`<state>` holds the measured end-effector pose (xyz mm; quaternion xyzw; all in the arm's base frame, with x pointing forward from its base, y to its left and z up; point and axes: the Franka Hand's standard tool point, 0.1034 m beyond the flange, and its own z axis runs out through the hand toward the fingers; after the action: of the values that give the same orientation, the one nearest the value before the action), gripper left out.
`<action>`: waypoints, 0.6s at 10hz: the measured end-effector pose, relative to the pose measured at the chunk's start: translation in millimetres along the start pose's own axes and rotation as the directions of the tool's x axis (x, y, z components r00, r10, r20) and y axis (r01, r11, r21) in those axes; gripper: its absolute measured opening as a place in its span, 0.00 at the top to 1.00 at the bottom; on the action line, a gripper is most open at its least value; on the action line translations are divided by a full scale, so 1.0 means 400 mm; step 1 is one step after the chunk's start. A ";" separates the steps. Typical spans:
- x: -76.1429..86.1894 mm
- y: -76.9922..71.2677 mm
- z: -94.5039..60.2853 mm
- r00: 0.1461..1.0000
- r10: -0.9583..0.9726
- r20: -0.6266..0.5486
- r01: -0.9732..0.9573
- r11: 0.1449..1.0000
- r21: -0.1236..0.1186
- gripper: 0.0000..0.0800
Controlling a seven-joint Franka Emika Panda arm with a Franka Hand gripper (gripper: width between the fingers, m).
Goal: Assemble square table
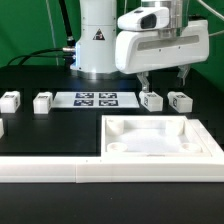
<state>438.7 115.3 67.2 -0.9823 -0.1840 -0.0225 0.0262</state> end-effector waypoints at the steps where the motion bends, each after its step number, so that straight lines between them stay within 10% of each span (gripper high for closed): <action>1: 0.000 -0.001 0.001 0.998 0.061 0.000 -0.061 0.998 0.005 0.19; 6: -0.028 -0.095 0.021 0.984 0.178 0.003 -0.178 0.984 0.017 0.19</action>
Offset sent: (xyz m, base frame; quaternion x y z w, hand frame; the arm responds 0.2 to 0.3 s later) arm -0.0347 0.0307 -0.0027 -0.0414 0.0281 0.1499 0.9874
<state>414.6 147.1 59.7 -0.9946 -0.0956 -0.0178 0.0362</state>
